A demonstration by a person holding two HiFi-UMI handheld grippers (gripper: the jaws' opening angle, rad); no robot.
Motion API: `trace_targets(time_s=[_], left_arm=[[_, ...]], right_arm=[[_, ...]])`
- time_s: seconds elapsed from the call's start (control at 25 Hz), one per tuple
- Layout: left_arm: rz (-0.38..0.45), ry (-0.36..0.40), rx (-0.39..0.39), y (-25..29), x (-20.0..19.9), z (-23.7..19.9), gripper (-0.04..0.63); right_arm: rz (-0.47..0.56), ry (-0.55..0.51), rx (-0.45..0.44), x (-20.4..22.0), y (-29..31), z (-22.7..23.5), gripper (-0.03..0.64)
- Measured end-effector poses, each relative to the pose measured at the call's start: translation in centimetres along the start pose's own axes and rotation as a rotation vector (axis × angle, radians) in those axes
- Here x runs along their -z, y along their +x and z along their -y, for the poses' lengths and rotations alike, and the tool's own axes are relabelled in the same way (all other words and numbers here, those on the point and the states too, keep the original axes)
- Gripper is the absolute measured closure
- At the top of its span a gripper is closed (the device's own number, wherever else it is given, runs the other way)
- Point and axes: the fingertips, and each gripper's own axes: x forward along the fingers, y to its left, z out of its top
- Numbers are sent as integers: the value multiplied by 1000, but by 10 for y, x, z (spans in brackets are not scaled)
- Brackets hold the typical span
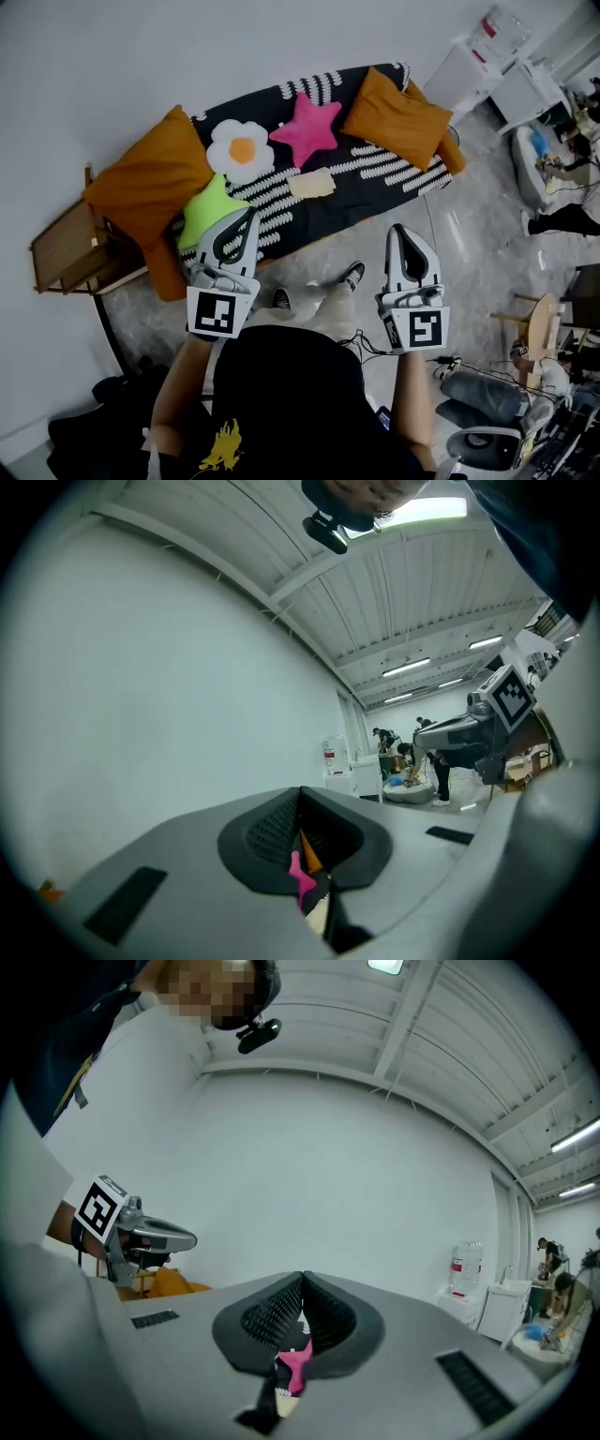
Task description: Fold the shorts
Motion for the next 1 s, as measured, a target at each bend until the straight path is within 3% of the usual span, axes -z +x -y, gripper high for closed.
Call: trace_targets(time_s=[0.32,0.68,0.72,0.84,1.0], left_arm=[[-15,2,25,2,5,-1,581],[9,-10,44,0,-6,2,581],[3,7,54,-1,-9,3,581],[-27,168,105,-3,-8,12,581],[-31,180,93,-14,-2,19,581]], right_arm=[[-23,-5,2,4,-2,5,600],[-37,-2,-81,-7,8,-9,600],[-35,0,-94,-9,11,-11,600],[-34,-8,-138,-14,22,-17,601],[-20,-11,-189,-18,32,-30,600]])
